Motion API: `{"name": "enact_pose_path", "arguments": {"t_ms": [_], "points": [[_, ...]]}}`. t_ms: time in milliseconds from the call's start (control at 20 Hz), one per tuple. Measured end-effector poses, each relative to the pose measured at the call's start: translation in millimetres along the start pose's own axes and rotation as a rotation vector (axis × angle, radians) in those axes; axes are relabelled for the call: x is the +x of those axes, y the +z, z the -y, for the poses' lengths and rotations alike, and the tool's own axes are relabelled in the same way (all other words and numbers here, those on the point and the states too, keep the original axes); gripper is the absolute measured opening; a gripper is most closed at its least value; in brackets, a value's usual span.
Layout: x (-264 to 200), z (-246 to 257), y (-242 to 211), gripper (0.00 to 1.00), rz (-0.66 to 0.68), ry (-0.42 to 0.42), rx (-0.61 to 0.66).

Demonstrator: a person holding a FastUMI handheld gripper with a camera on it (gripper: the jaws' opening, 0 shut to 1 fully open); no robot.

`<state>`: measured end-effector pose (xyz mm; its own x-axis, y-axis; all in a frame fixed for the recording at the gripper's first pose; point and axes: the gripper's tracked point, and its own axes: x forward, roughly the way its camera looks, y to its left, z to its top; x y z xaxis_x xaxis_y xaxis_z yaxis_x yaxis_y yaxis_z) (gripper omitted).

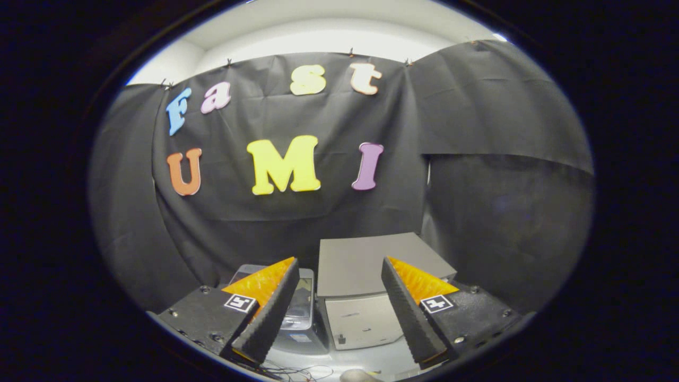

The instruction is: Put the clothes into the washing machine and then close the washing machine lid.

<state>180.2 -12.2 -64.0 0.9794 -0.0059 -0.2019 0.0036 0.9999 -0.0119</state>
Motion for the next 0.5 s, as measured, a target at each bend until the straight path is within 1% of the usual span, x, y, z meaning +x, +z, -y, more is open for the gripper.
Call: {"name": "enact_pose_path", "arguments": {"t_ms": [100,300,400,500], "points": [[-23,20,0,0.98,0.028,-0.012,-0.004],[-70,54,4,0.98,0.127,-0.04,-0.073],[-86,51,3,0.99,0.148,-0.012,-0.077],[-93,54,-2,0.99,0.132,0.019,-0.051]]}}
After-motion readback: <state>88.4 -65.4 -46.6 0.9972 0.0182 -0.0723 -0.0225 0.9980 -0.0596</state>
